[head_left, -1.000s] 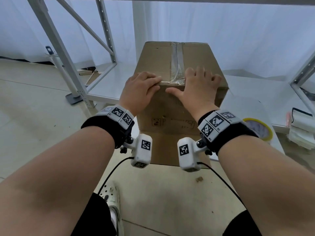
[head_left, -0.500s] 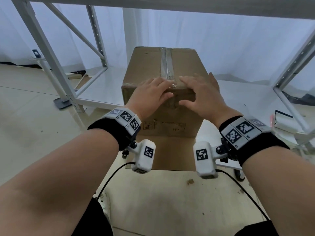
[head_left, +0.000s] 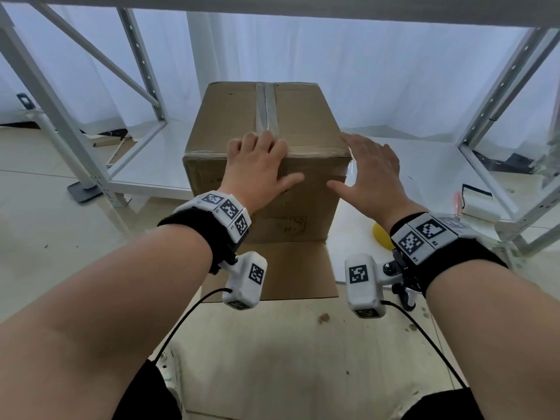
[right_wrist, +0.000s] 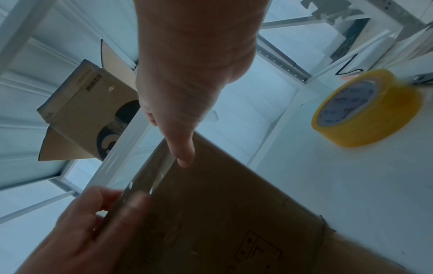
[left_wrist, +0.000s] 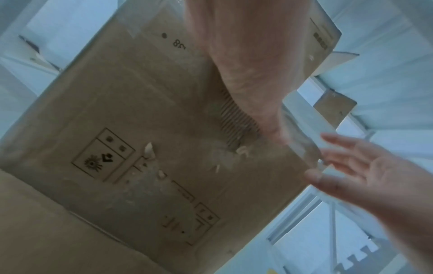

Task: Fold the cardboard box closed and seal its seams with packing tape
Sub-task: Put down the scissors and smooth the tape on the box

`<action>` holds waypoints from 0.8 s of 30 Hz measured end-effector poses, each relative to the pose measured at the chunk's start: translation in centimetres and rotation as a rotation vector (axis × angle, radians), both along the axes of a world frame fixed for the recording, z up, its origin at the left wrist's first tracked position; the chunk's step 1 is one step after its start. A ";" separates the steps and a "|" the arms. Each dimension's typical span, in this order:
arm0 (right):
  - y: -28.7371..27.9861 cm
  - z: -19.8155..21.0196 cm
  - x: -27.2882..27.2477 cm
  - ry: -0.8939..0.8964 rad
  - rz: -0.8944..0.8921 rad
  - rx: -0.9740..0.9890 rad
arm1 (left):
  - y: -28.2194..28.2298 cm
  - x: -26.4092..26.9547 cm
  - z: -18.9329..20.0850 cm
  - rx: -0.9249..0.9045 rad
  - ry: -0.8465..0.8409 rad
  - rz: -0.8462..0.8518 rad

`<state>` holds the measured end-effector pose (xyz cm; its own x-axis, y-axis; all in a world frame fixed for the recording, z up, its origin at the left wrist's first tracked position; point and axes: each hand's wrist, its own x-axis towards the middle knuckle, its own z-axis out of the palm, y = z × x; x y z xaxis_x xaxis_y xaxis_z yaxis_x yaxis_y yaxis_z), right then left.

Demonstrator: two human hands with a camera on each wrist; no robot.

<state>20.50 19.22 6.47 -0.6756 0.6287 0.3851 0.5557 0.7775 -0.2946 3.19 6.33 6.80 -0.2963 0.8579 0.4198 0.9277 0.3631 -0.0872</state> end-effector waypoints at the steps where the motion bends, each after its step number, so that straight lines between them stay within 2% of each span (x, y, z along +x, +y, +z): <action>1: 0.1 -0.1 0.1 0.002 -0.006 -0.007 | 0.1 0.3 0.4 0.016 -0.046 0.011; 4: -0.1 0.1 0.4 0.021 -0.012 -0.020 | 1.0 0.8 1.5 0.030 -0.090 0.045; 10: -0.3 0.0 0.8 0.003 -0.027 -0.038 | 2.3 1.1 1.9 -0.062 -0.001 0.083; 17: -0.4 -0.3 1.0 -0.037 -0.075 -0.076 | 1.9 1.4 1.7 -0.172 0.211 0.057; 22: -0.4 -0.7 1.4 -0.008 -0.117 -0.111 | 1.8 1.5 2.7 -0.168 0.161 0.048; 24: -0.1 -1.2 1.4 0.014 -0.131 -0.144 | 1.7 1.4 2.7 -0.112 0.077 -0.049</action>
<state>21.91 19.15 5.25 -0.5798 0.7600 0.2937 0.6442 0.6483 -0.4059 4.58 8.00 9.54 -0.2238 0.9133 0.3403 0.9329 0.3019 -0.1966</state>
